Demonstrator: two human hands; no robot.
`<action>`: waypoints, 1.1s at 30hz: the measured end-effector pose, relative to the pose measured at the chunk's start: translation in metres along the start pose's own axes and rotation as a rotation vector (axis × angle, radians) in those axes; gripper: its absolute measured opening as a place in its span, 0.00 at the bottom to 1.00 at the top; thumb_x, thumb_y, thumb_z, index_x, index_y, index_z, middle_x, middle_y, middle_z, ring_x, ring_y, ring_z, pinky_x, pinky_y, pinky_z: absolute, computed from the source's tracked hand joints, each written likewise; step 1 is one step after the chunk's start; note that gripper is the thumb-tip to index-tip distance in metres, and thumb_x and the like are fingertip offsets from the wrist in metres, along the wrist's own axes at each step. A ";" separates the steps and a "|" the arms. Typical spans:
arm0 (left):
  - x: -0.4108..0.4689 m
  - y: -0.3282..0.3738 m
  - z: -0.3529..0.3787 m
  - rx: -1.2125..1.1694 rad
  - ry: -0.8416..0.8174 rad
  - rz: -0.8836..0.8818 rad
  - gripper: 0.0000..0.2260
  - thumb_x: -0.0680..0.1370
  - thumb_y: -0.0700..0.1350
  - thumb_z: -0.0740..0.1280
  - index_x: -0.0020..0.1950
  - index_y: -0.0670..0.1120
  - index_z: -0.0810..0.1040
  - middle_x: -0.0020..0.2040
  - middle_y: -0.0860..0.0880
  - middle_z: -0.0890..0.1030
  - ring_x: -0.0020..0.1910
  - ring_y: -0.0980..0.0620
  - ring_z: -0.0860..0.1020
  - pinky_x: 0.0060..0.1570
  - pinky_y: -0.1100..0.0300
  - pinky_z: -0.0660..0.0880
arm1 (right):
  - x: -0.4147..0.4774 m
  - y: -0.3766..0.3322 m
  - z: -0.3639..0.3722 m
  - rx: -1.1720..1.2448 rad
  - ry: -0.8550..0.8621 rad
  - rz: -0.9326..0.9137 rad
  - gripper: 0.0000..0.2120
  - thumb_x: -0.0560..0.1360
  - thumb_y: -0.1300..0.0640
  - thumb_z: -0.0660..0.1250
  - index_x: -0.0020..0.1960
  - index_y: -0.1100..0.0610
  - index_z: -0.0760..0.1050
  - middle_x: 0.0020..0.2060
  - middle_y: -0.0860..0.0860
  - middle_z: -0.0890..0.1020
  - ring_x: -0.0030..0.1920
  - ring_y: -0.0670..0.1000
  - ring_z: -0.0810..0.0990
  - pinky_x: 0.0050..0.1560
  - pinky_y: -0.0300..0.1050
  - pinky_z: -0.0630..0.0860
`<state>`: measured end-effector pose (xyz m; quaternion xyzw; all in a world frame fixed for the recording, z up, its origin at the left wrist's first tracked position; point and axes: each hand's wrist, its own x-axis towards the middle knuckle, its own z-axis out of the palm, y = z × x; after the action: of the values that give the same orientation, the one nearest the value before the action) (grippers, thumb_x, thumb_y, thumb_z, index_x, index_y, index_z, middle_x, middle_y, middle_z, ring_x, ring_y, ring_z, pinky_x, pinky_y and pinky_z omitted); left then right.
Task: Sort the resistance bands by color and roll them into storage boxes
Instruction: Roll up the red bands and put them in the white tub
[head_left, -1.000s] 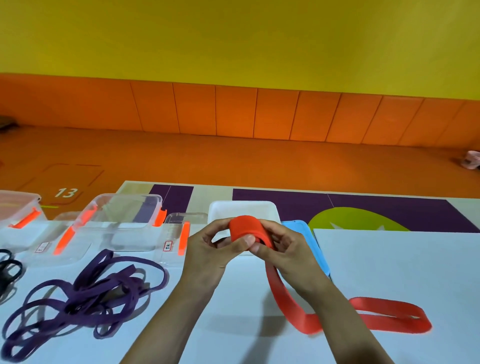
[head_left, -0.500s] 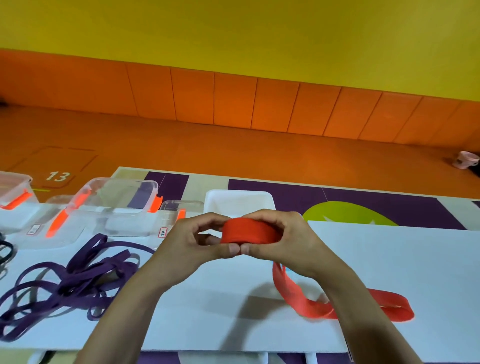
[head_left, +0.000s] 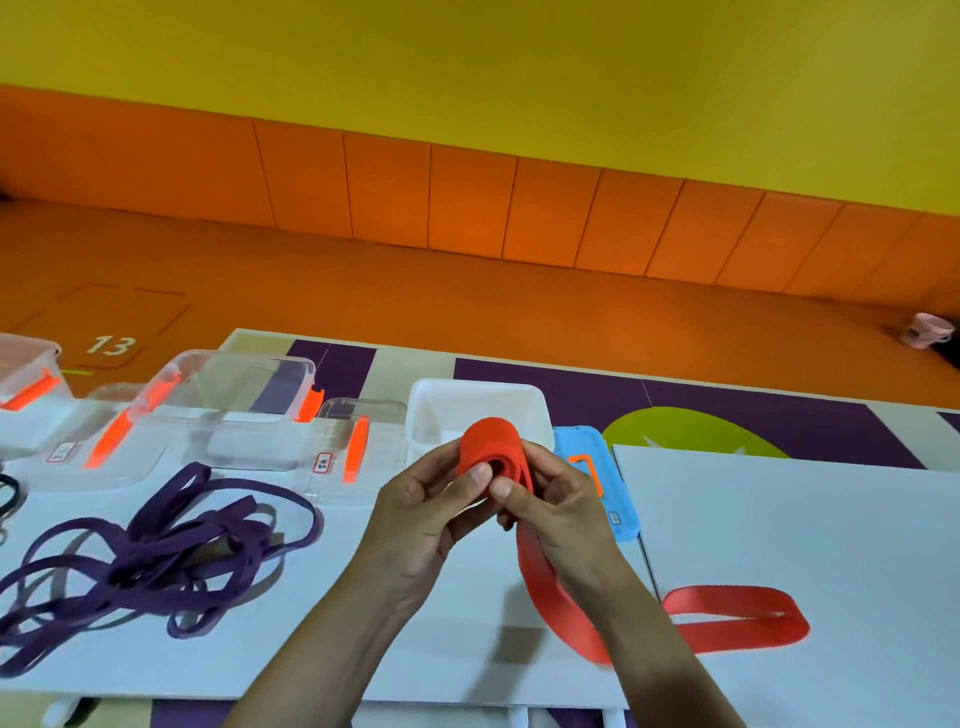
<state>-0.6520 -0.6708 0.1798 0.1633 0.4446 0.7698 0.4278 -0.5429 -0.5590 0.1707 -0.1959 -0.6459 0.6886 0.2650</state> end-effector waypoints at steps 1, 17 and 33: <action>-0.001 0.000 0.000 0.034 -0.010 0.004 0.19 0.70 0.42 0.74 0.60 0.42 0.83 0.56 0.41 0.85 0.53 0.44 0.85 0.51 0.55 0.82 | 0.001 -0.002 -0.003 -0.044 0.008 -0.001 0.15 0.73 0.54 0.78 0.59 0.52 0.84 0.38 0.51 0.81 0.37 0.50 0.76 0.41 0.42 0.75; -0.004 0.066 -0.018 1.085 -0.288 0.116 0.14 0.77 0.57 0.72 0.62 0.60 0.76 0.45 0.54 0.85 0.46 0.54 0.85 0.53 0.46 0.81 | 0.014 -0.063 -0.016 -0.603 -0.260 0.063 0.20 0.66 0.48 0.83 0.56 0.44 0.83 0.48 0.45 0.87 0.50 0.48 0.86 0.54 0.53 0.83; 0.014 0.023 -0.015 0.529 -0.098 0.233 0.15 0.78 0.49 0.72 0.63 0.46 0.78 0.56 0.51 0.84 0.44 0.43 0.86 0.46 0.54 0.82 | 0.024 -0.023 -0.016 -0.398 0.053 -0.093 0.20 0.66 0.36 0.78 0.56 0.39 0.83 0.49 0.43 0.76 0.48 0.45 0.78 0.47 0.35 0.75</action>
<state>-0.6816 -0.6731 0.1887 0.3559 0.5871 0.6622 0.3001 -0.5496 -0.5314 0.1936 -0.2322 -0.7704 0.5291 0.2694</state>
